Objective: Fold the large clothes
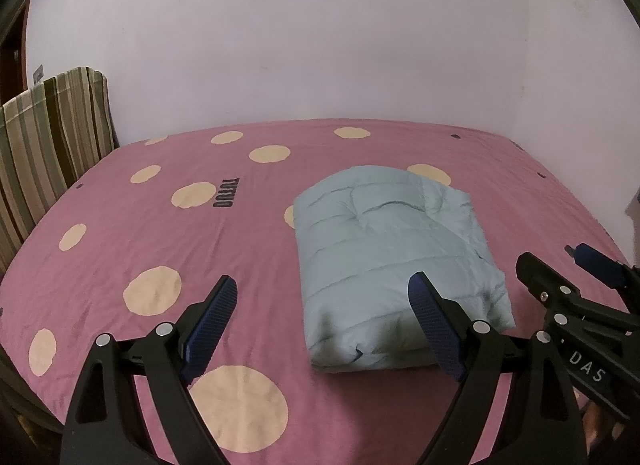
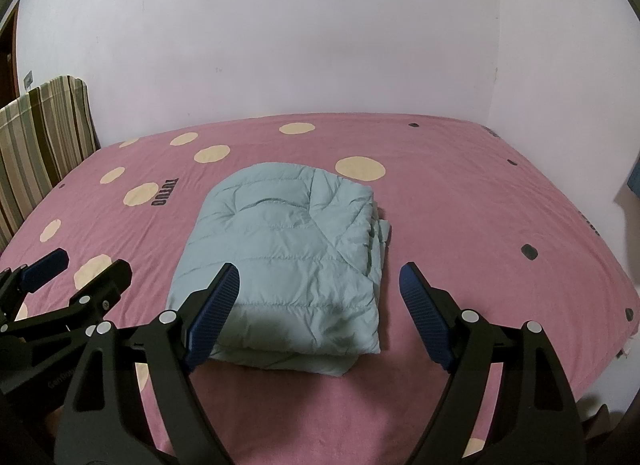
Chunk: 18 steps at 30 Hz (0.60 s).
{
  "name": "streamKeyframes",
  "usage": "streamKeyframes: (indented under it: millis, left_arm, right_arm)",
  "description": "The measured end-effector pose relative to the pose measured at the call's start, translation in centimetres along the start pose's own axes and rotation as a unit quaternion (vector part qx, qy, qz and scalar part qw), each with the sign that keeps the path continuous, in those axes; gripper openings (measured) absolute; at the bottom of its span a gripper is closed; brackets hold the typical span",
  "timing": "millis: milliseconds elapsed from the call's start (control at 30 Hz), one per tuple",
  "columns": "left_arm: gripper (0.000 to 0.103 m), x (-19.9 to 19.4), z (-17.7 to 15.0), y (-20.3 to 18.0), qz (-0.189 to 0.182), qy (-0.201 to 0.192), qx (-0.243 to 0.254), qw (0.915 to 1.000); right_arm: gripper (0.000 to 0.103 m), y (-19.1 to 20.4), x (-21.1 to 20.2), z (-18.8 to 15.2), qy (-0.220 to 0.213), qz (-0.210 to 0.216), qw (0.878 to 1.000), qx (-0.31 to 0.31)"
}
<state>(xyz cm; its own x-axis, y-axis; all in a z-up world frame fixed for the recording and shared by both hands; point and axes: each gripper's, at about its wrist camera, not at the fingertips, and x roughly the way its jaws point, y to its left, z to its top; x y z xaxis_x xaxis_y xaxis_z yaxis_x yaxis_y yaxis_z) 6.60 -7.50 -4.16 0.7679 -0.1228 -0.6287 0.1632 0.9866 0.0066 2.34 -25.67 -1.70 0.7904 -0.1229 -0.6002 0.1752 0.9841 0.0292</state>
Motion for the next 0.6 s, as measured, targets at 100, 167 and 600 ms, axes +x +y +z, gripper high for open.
streamKeyframes:
  millis: [100,167,600]
  left_arm:
    - [0.088,0.2,-0.1,0.2,0.000,-0.002,-0.008,1.0000]
    - [0.088,0.2,-0.2,0.3,0.001,-0.002,-0.011,0.9999]
    - [0.088,3.1,-0.4,4.3,0.025,0.014,-0.033,0.9990]
  right_arm:
    - [0.082,0.0,0.0,0.0,0.000,0.000,1.000,0.001]
    - [0.082,0.0,0.1,0.0,0.001,0.001,1.000,0.000]
    - [0.087,-2.1,1.5,0.1,0.001,-0.014,1.000,0.007]
